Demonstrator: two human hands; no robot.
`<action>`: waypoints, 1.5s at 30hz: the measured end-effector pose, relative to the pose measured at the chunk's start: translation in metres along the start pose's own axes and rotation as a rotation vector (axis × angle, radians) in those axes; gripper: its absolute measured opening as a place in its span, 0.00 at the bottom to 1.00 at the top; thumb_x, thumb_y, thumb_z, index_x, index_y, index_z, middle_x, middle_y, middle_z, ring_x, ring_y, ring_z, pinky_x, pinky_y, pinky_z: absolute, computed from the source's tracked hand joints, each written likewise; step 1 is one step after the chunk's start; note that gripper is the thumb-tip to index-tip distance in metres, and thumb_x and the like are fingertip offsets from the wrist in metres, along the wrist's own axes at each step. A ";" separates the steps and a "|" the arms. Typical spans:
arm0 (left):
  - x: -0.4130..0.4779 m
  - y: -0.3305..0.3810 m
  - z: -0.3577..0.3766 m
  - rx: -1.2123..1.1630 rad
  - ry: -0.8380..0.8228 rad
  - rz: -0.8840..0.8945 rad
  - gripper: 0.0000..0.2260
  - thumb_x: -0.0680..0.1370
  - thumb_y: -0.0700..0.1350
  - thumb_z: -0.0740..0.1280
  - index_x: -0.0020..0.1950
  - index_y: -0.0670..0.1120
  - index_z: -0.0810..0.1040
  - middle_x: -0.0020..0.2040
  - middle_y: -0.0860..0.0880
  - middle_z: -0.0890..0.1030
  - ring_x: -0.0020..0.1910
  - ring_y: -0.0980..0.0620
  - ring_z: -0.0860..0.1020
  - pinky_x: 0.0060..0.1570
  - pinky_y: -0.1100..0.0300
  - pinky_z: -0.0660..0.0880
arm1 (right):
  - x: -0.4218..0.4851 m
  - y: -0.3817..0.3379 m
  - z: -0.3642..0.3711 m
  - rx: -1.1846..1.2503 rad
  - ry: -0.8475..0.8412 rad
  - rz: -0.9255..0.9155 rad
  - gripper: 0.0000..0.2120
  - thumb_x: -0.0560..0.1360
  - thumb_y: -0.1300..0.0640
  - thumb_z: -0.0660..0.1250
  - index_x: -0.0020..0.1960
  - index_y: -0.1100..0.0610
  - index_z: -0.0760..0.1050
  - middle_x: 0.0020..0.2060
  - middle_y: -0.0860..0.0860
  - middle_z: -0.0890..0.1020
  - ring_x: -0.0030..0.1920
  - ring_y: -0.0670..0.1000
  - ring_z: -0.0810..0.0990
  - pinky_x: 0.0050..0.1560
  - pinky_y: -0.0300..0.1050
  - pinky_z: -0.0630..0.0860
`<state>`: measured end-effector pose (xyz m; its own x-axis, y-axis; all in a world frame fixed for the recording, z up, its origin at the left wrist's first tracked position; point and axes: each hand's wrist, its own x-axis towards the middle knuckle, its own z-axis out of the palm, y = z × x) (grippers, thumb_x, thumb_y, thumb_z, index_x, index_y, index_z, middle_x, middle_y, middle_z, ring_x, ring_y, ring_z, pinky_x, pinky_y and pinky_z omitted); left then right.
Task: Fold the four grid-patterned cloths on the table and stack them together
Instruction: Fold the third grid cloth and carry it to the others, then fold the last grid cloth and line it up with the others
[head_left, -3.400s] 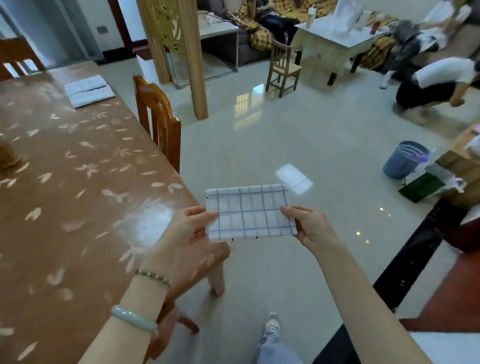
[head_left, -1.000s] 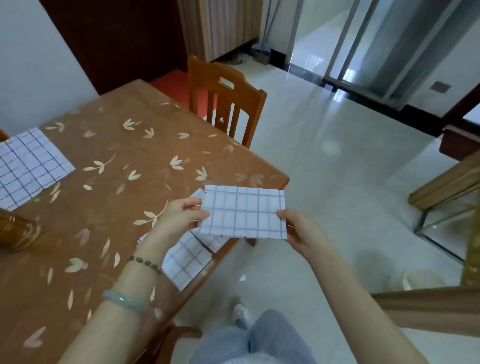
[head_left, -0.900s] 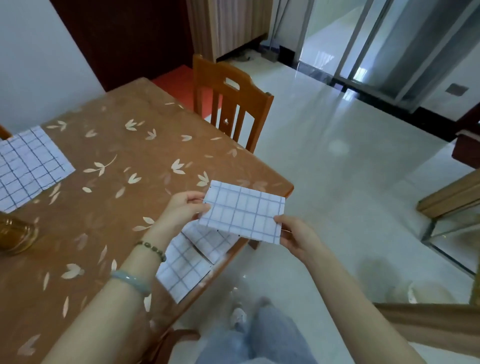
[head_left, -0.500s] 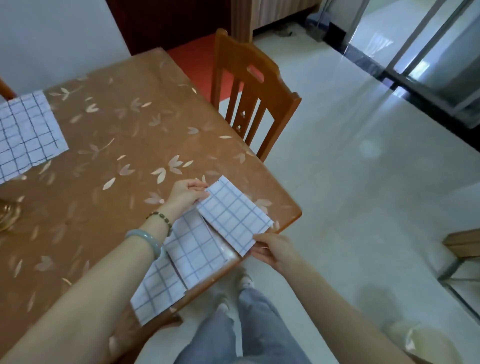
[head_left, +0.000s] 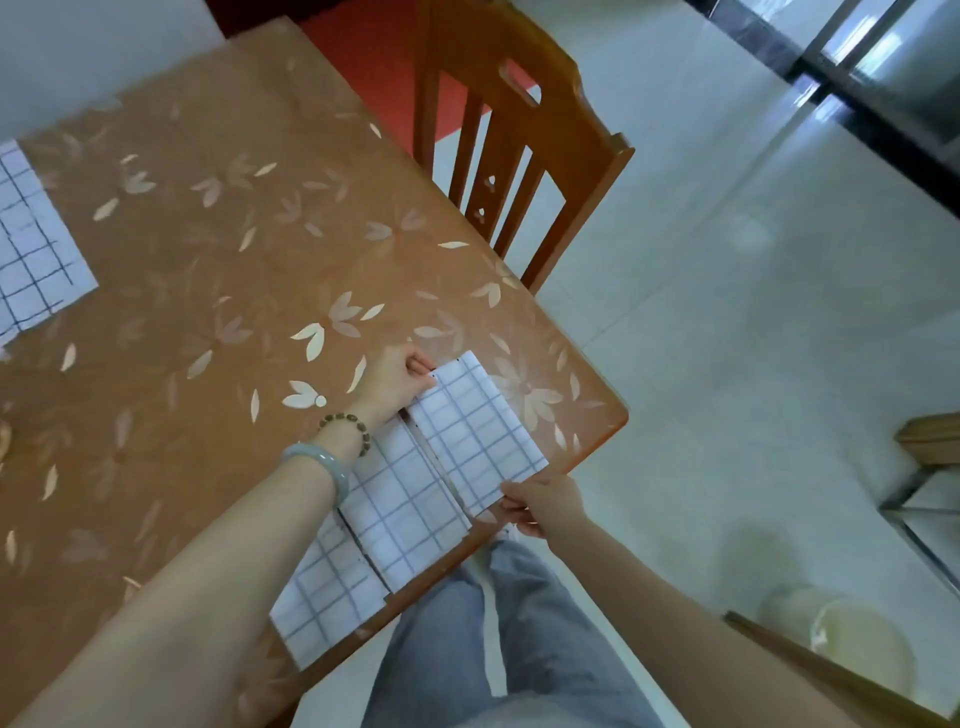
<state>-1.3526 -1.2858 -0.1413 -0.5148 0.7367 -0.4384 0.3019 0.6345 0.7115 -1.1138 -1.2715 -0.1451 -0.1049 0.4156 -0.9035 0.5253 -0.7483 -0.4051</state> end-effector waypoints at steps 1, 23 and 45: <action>0.001 -0.002 0.000 0.014 -0.003 0.006 0.06 0.72 0.33 0.72 0.47 0.40 0.80 0.36 0.51 0.77 0.33 0.57 0.74 0.30 0.74 0.70 | 0.000 0.000 0.001 -0.038 0.018 -0.005 0.11 0.69 0.63 0.74 0.34 0.63 0.73 0.27 0.57 0.79 0.25 0.52 0.74 0.27 0.40 0.69; -0.028 0.036 -0.033 -0.020 -0.046 0.133 0.19 0.72 0.40 0.74 0.59 0.48 0.73 0.58 0.50 0.76 0.54 0.54 0.75 0.45 0.67 0.71 | -0.063 -0.056 -0.071 -0.317 0.009 -0.472 0.22 0.67 0.50 0.73 0.59 0.51 0.76 0.49 0.50 0.82 0.47 0.46 0.81 0.48 0.40 0.78; -0.073 0.337 0.117 -0.393 0.057 0.597 0.46 0.66 0.48 0.76 0.75 0.58 0.50 0.74 0.53 0.63 0.71 0.61 0.65 0.69 0.60 0.65 | -0.114 -0.186 -0.366 0.050 -0.073 -1.145 0.48 0.65 0.67 0.75 0.73 0.39 0.54 0.69 0.48 0.66 0.66 0.44 0.71 0.67 0.49 0.69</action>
<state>-1.1197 -1.0983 0.0660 -0.3963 0.9116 0.1092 0.2392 -0.0123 0.9709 -0.8905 -0.9904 0.0843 -0.5489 0.8359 -0.0073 0.0566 0.0285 -0.9980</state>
